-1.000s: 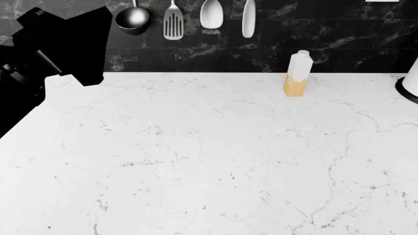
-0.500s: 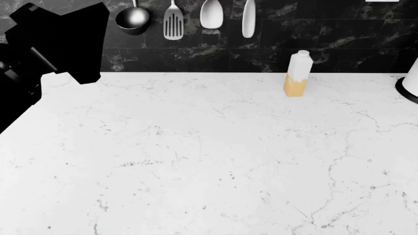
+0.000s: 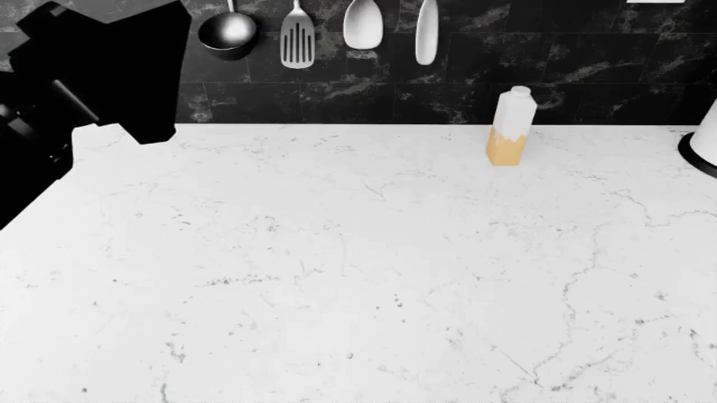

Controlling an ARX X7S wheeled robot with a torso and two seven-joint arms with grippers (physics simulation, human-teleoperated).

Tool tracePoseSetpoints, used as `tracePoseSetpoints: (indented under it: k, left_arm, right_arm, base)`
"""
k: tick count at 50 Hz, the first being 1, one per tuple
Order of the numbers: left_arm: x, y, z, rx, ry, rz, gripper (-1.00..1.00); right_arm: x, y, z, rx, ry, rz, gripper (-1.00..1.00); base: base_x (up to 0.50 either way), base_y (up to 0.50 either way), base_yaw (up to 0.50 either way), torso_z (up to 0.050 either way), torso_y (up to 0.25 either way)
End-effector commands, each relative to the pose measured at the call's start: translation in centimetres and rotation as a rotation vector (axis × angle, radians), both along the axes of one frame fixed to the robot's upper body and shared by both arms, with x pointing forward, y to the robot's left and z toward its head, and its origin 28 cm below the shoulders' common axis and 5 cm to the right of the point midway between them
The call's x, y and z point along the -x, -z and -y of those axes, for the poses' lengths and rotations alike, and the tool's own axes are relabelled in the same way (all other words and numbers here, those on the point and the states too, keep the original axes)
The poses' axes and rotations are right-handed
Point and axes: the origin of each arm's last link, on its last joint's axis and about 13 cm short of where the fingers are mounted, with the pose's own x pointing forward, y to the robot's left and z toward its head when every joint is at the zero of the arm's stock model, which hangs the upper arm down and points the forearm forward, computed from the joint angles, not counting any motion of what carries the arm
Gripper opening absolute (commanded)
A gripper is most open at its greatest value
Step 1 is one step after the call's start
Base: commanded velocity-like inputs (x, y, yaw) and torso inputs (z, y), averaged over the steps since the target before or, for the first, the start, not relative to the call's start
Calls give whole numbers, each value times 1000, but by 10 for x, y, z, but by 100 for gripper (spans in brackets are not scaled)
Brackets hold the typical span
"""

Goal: Pick the cans from the counter and place them in their designated side in the cabinet.

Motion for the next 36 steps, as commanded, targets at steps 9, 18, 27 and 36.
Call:
tracePoseSetpoints:
  k: [9,18,27,36]
  left_arm:
    - [1,-1,0,-1,0,3,100]
    - [0,0,1,0,3,1,100]
    - [0,1,2,0,0,0,100]
    - [0,1,2,1,1,-1,100]
  right_arm:
    - [-1,22,-1,4,-4,-81,100]
    - [-8,39,-1,2,-7,-132,100]
    - [-16,56,-1,-6,-20,-179,100]
    - [-22,70,-1,-19,-24,-221,100]
  base:
    - [0,0,0,0,0]
    - [0,0,0,0,0]
    - [0,0,0,0,0]
    - [0,0,0,0,0]
